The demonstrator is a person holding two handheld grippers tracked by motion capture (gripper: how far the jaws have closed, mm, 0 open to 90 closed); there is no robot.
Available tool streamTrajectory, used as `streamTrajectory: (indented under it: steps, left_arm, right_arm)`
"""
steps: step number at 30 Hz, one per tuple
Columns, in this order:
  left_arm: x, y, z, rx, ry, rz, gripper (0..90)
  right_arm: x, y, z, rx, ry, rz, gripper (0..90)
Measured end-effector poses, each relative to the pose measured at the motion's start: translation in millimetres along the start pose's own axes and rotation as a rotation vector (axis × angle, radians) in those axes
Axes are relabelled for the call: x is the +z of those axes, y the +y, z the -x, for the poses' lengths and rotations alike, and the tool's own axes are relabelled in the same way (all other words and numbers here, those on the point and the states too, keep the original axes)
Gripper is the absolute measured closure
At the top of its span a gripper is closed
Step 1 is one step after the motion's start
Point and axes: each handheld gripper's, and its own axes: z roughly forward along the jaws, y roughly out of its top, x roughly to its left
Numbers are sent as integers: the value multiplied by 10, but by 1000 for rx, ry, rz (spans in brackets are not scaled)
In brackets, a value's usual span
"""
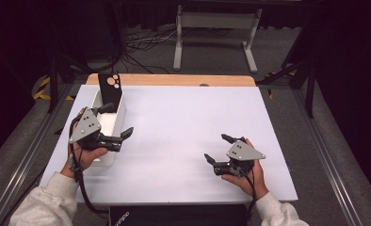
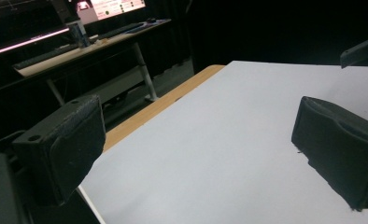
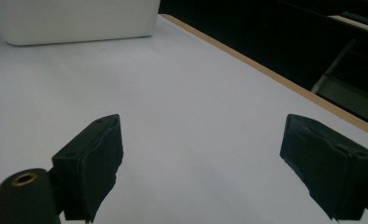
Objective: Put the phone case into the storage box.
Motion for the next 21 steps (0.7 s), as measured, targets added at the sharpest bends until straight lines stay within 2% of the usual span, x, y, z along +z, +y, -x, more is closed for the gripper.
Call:
streamTrajectory:
  steps: [7,9,14,17,21]
  left_arm:
    - [9,-14,67,16,-16,-2,42]
    - [11,-17,98,9,-24,-1,42]
    - [-19,-17,156,19,-24,17,50]
    - [-34,-13,189,19,-46,25,50]
    - [-46,-23,231,19,-54,19,49]
  right_arm:
    - [0,-2,-12,0,1,-2,136]
    - [-3,-1,-10,3,3,1,136]
    - [-5,4,-15,-1,3,2,136]
    - [-8,3,-17,-1,4,2,135]
    - [-11,2,-16,-1,2,2,136]
